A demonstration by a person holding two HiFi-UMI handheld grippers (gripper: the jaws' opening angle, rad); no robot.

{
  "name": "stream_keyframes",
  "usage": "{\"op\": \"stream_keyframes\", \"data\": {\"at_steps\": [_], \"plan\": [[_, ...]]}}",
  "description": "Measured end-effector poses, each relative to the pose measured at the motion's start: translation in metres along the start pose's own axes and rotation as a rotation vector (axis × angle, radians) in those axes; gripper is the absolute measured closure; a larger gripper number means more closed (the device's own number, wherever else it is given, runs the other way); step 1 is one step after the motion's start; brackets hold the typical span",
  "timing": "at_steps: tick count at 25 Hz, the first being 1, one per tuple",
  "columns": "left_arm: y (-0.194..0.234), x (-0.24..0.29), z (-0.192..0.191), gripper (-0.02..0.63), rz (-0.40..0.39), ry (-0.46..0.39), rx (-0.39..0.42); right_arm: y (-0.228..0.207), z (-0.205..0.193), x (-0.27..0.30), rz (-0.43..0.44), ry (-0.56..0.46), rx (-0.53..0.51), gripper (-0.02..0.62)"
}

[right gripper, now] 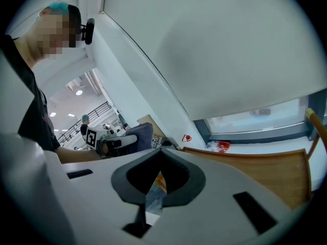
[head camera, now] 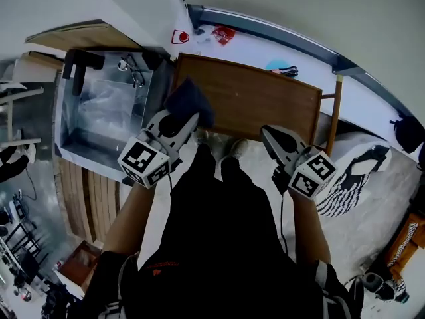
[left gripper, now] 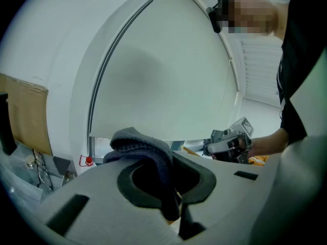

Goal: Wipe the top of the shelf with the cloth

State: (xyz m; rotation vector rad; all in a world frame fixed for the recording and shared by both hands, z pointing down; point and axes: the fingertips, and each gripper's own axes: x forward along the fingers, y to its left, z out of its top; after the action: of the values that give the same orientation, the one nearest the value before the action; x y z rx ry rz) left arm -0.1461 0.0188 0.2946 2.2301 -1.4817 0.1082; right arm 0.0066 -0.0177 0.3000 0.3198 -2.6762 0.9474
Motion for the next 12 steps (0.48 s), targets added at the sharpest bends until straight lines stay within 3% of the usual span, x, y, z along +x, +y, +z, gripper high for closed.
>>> {"op": "stream_keyframes", "data": {"at_steps": [12], "plan": [[0.098, 0.032, -0.019, 0.557, -0.005, 0.085, -0.04, -0.024, 0.017, 0.075, -0.088, 0.016, 0.032, 0.591]]}}
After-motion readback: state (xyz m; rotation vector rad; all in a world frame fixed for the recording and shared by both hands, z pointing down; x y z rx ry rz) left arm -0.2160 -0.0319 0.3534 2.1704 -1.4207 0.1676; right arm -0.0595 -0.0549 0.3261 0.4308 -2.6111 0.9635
